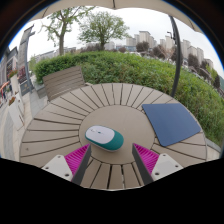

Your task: Arrange mouse

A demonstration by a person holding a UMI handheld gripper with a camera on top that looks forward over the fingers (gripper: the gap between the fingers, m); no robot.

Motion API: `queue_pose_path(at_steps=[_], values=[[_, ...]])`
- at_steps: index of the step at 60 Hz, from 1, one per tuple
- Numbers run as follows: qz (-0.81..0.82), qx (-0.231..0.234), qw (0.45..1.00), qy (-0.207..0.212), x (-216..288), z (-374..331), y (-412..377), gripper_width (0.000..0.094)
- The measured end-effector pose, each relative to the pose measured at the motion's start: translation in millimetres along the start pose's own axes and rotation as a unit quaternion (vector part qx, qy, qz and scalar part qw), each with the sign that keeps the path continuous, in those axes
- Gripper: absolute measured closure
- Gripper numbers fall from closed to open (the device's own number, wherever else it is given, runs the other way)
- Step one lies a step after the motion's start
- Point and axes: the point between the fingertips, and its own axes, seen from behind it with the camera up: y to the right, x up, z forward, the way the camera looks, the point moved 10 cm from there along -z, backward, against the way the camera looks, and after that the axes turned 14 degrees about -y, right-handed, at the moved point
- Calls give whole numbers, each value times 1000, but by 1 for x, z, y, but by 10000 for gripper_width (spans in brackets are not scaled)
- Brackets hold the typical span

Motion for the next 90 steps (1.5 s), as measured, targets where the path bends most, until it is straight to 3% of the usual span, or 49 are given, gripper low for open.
queue_pose_path(at_steps=[24,35,38,39,40,44,50,58,69,86,90], values=[[10,-14,1000,-16,56,56,20,78],[15,-17,1000,-21,62,61,23,130],[13,-18,1000,-21,62,60,23,213],[10,-17,1000,-22,62,60,22,308],[5,-15,1000,-24,62,60,21,480],[-5,-17,999,-45,64,58,23,533],[24,31,997,-69,83,41,27,536],[30,57,997,-40,137,5,69,536],[28,20,999,-35,169,10,160,536],[40,-42,996,-68,112,85,257,516],[35,-36,998,-47,109,87,258,481]])
